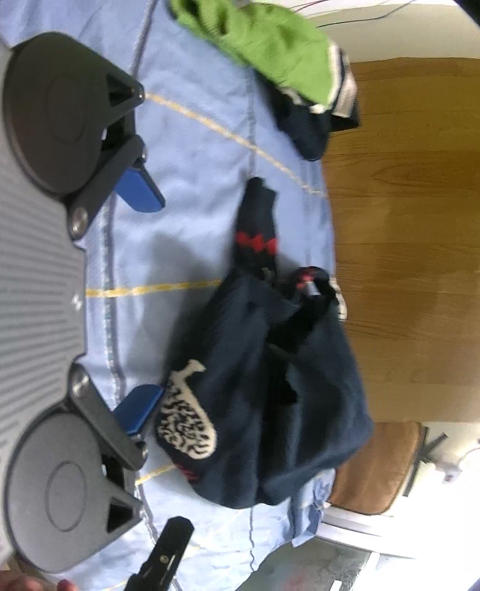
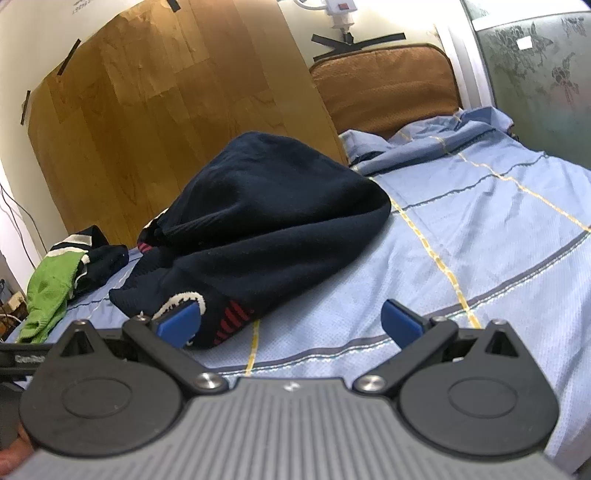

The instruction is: Fold small clothes

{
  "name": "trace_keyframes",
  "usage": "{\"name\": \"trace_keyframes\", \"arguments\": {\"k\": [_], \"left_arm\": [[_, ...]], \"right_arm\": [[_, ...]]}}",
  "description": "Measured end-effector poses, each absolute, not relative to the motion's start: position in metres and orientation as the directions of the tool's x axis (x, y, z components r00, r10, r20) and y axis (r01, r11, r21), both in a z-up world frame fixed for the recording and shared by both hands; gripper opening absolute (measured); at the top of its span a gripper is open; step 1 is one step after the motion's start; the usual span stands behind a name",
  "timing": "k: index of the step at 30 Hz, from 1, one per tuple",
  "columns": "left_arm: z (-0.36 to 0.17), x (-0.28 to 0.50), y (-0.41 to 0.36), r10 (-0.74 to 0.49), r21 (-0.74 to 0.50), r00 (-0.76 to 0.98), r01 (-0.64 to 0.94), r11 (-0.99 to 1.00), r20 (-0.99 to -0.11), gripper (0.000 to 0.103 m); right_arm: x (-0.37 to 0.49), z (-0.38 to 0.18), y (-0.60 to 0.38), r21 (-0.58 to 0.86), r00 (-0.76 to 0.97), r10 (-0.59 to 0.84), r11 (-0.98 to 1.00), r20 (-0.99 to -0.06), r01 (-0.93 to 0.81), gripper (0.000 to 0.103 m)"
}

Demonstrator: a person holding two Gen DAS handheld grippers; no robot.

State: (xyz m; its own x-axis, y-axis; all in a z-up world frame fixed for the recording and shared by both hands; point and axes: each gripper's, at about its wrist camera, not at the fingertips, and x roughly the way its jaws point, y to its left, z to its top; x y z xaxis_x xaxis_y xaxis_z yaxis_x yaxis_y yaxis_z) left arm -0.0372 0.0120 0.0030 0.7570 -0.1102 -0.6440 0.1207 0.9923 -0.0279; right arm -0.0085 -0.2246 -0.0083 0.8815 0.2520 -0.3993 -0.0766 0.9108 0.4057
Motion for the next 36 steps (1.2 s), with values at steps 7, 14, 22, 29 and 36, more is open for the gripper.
{"name": "trace_keyframes", "arguments": {"k": [7,14,22,29,36], "left_arm": [[0.0065,-0.0427,0.0048,-0.108,0.015,0.772,0.151,0.988,-0.626,0.103],[0.0039,-0.0406,0.0073,-0.105,0.015,0.766,0.148,0.989,-0.634,0.103],[0.0009,-0.0374,0.0105,-0.099,0.008,0.756,0.137,0.991,-0.647,0.103],[-0.0007,-0.0357,0.0106,-0.091,0.011,0.754,0.129,0.992,-0.651,0.103],[0.0003,-0.0373,0.0082,-0.067,0.044,0.771,0.123,0.991,-0.634,0.103]], "right_arm": [[-0.0133,-0.0029,-0.2232,0.408,0.889,0.257,0.909,-0.379,-0.089,0.103],[-0.0117,-0.0064,-0.2248,0.417,0.882,0.257,0.906,-0.396,-0.077,0.103],[-0.0126,-0.007,-0.2236,0.41,0.882,0.255,0.909,-0.397,-0.078,0.103],[-0.0124,-0.0077,-0.2234,0.407,0.881,0.254,0.91,-0.4,-0.077,0.103],[-0.0117,-0.0084,-0.2235,0.406,0.879,0.252,0.911,-0.404,-0.074,0.103]]}}
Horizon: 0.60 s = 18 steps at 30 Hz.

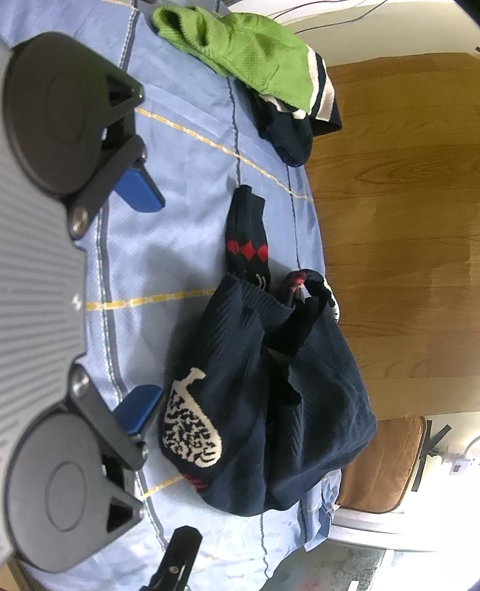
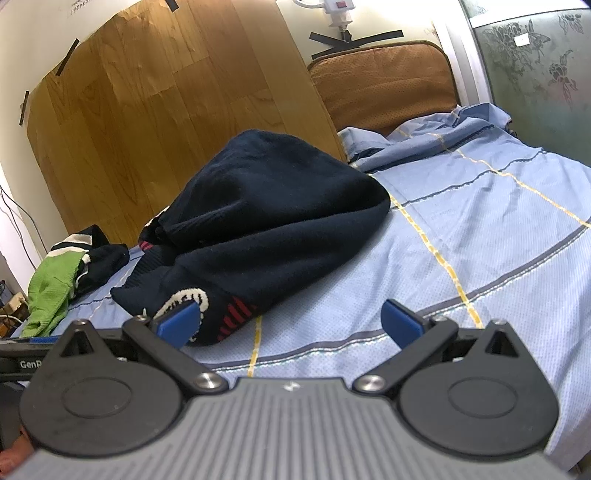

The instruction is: Fold small clothes

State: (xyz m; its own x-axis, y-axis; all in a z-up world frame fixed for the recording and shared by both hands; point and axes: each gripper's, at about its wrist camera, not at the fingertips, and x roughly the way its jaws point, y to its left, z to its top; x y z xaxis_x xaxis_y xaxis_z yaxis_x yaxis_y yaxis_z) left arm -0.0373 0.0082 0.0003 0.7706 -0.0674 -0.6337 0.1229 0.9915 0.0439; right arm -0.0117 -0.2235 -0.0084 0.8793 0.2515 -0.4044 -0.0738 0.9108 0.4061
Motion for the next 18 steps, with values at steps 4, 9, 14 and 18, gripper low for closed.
{"name": "trace_keyframes", "arguments": {"k": [4,9,14,18], "left_arm": [[-0.0001,-0.0371,0.0074,-0.069,0.049,0.77,0.13,0.99,-0.635,0.103],[0.0004,-0.0375,0.0069,-0.068,0.053,0.771,0.131,0.99,-0.633,0.103],[0.0012,-0.0389,0.0045,-0.067,0.064,0.774,0.138,0.988,-0.629,0.103],[0.001,-0.039,0.0035,-0.068,0.068,0.774,0.142,0.988,-0.629,0.103]], "right_arm": [[-0.0116,-0.0087,-0.2233,0.406,0.88,0.251,0.911,-0.404,-0.074,0.103],[-0.0118,-0.009,-0.2232,0.406,0.88,0.251,0.911,-0.403,-0.074,0.103],[-0.0115,-0.0097,-0.2231,0.405,0.882,0.251,0.911,-0.4,-0.076,0.103],[-0.0116,-0.0096,-0.2229,0.406,0.881,0.252,0.911,-0.401,-0.076,0.103]]}}
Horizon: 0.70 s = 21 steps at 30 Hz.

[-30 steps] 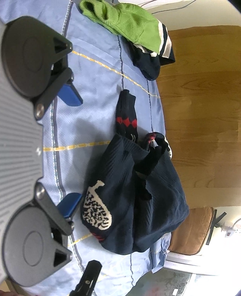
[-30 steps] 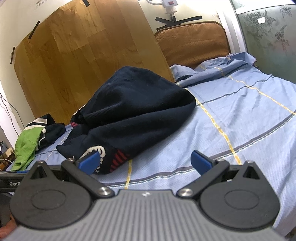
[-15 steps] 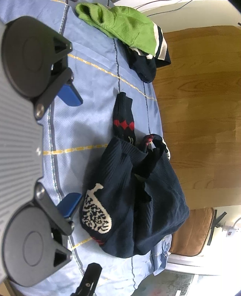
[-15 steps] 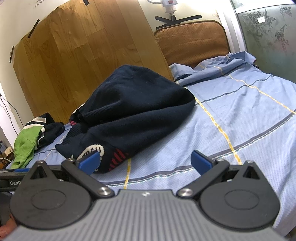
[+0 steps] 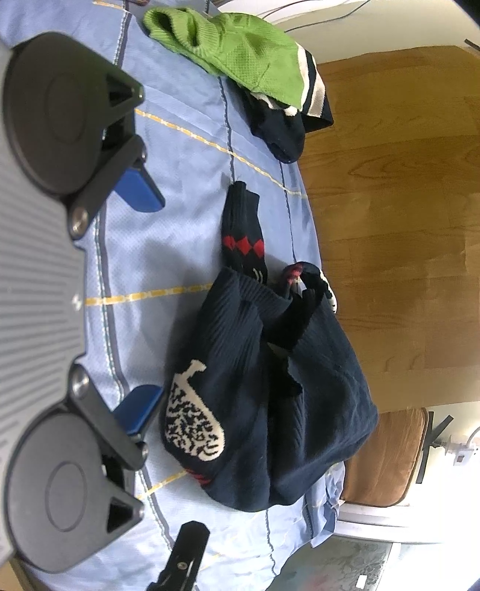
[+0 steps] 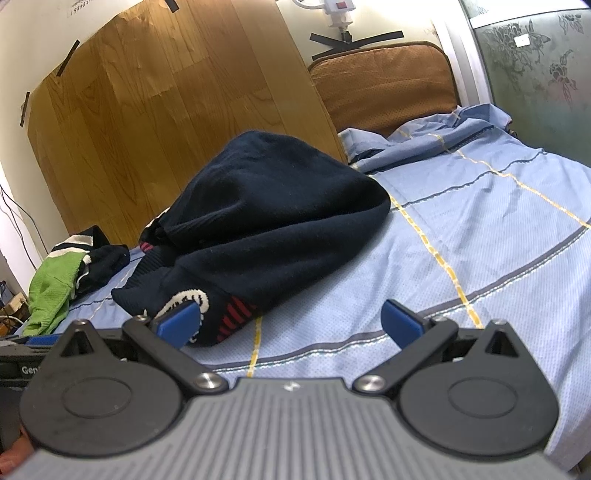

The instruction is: Fold small clothes

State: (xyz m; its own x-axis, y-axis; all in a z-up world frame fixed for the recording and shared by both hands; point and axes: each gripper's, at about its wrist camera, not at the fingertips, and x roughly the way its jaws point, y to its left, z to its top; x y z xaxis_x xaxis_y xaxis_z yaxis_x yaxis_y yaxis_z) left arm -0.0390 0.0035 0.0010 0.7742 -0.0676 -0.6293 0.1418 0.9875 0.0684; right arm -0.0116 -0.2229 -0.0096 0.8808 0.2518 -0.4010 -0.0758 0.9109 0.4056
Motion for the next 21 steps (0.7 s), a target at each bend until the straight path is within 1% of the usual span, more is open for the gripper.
{"name": "trace_keyframes", "arguments": {"k": [21], "left_arm": [[0.0011,-0.0381,0.0006,-0.065,0.084,0.781,0.148,0.985,-0.621,0.103]], "right_arm": [[-0.0097,-0.0097,-0.2233,0.407,0.875,0.261,0.91,-0.407,-0.082,0.103]]}}
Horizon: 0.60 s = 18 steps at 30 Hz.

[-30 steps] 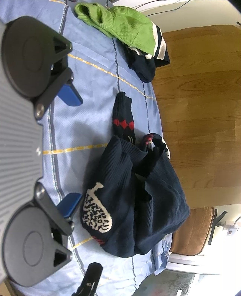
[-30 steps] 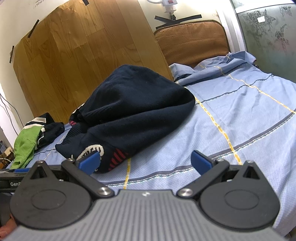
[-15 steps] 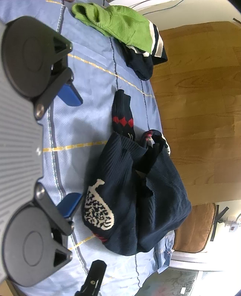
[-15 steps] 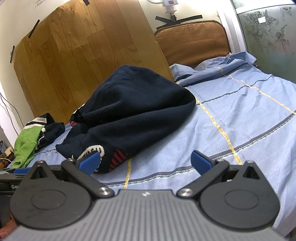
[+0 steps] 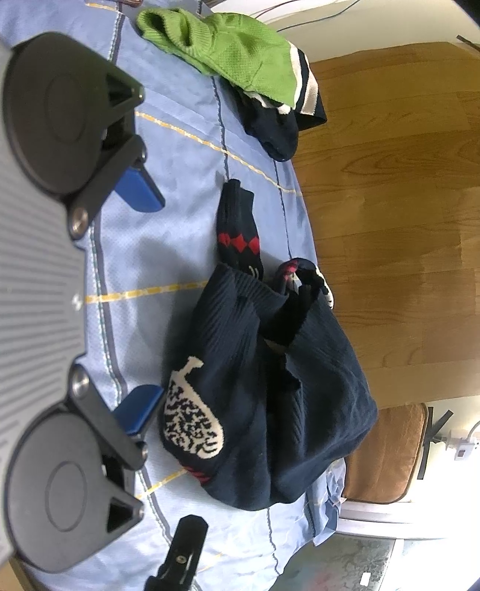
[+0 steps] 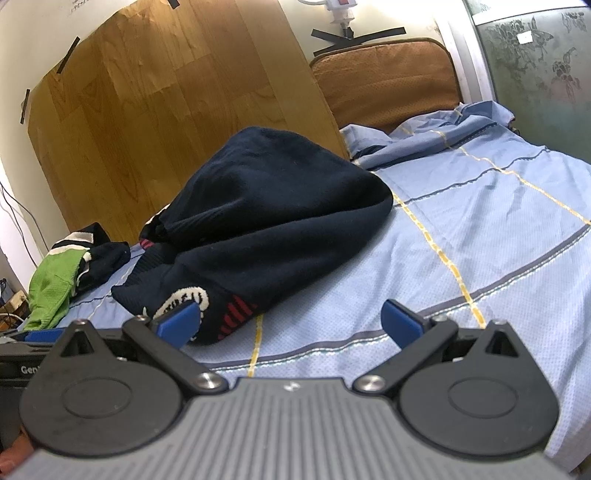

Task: Fold small clothes
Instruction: 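Move both tools toward the crumpled navy reindeer sweater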

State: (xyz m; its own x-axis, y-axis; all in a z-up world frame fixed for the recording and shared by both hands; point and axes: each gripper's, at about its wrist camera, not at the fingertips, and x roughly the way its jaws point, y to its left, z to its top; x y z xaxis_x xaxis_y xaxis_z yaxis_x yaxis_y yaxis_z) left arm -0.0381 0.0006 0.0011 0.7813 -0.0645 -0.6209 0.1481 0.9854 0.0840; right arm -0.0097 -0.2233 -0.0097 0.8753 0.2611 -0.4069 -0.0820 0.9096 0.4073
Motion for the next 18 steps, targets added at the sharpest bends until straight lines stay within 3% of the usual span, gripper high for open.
{"name": "trace_keyframes", "arguments": {"k": [13,18], "left_arm": [[0.015,-0.02,0.014,0.031,0.142,0.798,0.069,0.987,-0.602,0.103],[0.025,-0.009,0.02,0.064,0.137,0.797,0.024,0.99,-0.6,0.103]], "right_arm": [[0.004,0.004,-0.22,0.361,0.867,0.286,0.923,-0.408,-0.134,0.103],[0.005,0.021,-0.216,0.355,0.883,0.311,0.917,-0.353,-0.181,0.103]]}}
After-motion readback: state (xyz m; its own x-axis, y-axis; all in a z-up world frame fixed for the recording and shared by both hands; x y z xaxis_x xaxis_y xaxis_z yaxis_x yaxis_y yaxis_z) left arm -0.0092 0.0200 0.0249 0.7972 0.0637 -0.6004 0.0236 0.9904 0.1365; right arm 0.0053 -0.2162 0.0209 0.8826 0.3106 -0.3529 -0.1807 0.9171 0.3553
